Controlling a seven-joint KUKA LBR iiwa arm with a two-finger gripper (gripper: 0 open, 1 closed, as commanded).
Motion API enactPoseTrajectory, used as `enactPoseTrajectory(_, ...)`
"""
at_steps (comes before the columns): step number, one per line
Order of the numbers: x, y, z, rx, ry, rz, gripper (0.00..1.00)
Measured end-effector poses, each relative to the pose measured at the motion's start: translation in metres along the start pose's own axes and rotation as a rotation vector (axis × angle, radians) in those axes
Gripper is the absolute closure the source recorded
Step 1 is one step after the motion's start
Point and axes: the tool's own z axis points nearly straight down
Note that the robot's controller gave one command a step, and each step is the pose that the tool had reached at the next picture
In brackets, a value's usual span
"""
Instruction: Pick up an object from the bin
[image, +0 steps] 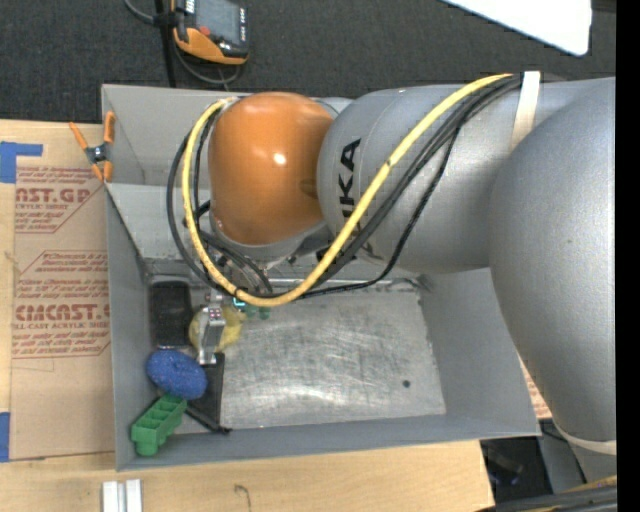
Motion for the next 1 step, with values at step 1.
enactPoseTrajectory(1,-0.0019,-0.0012,-0.0048,-0.002,-0.007,0.002,0.0)
